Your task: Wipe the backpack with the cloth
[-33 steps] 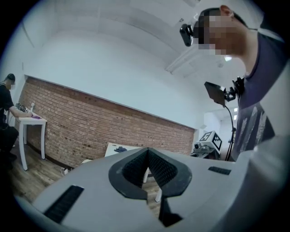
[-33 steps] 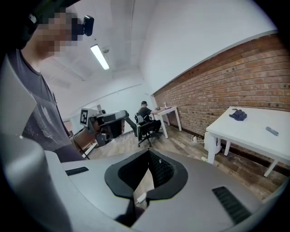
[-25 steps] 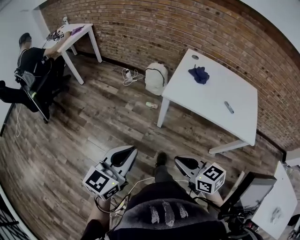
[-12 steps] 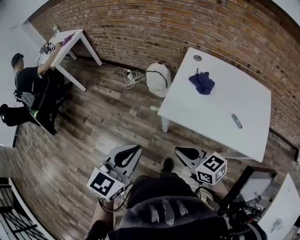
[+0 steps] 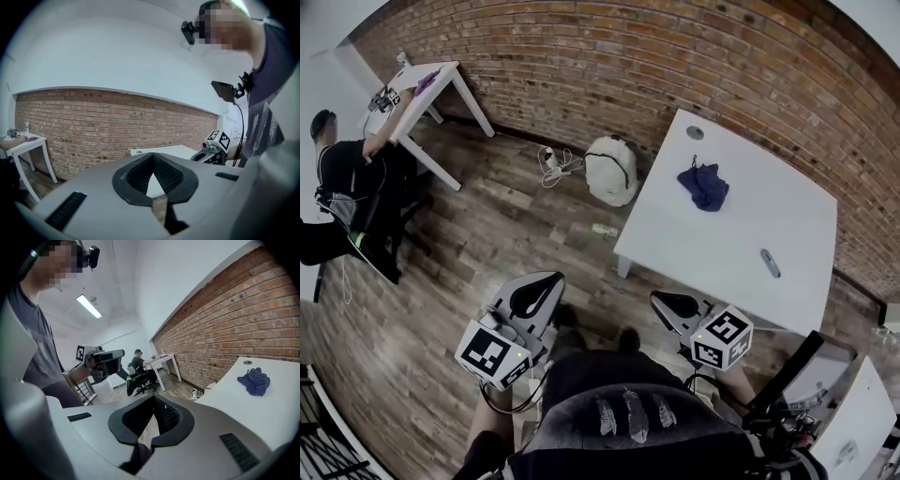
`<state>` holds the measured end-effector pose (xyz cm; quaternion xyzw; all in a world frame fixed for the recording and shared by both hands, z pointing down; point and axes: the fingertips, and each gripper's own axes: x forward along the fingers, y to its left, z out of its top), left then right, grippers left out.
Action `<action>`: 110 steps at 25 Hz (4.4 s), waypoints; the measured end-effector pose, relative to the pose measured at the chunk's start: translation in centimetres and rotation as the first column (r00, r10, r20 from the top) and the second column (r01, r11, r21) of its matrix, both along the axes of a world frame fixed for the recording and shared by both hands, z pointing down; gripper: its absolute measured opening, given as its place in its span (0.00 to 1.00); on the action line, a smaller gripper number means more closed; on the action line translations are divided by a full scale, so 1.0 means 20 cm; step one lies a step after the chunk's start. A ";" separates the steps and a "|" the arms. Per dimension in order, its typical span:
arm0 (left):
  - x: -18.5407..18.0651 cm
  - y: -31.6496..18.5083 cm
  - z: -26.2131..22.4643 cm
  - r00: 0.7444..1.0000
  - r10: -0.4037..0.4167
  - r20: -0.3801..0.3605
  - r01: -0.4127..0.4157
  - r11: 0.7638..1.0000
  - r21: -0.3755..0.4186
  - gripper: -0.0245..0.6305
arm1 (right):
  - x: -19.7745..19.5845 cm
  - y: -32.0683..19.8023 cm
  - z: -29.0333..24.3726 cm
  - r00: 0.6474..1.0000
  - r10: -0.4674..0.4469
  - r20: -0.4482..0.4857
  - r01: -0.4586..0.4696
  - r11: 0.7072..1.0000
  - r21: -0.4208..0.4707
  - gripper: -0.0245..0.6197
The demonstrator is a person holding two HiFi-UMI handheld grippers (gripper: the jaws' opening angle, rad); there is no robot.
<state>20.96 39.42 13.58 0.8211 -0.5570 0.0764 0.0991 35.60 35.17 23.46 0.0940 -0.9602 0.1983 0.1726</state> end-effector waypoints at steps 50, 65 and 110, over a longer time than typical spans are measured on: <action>-0.70 -1.49 0.35 0.867 0.497 -0.034 -0.494 0.848 -0.193 0.04 | -0.18 -1.57 0.43 0.666 0.555 -0.498 -0.520 0.825 0.222 0.47; -0.76 -1.79 0.43 0.814 0.581 -0.015 -0.571 0.796 -0.201 0.04 | 0.37 -1.87 0.78 0.387 0.566 -0.728 -0.650 0.727 0.220 0.50; -1.26 -1.82 0.54 0.940 0.321 -0.111 -0.338 0.917 -0.213 0.04 | -0.86 -1.98 0.69 0.726 0.567 -0.389 -0.630 0.775 -0.045 0.15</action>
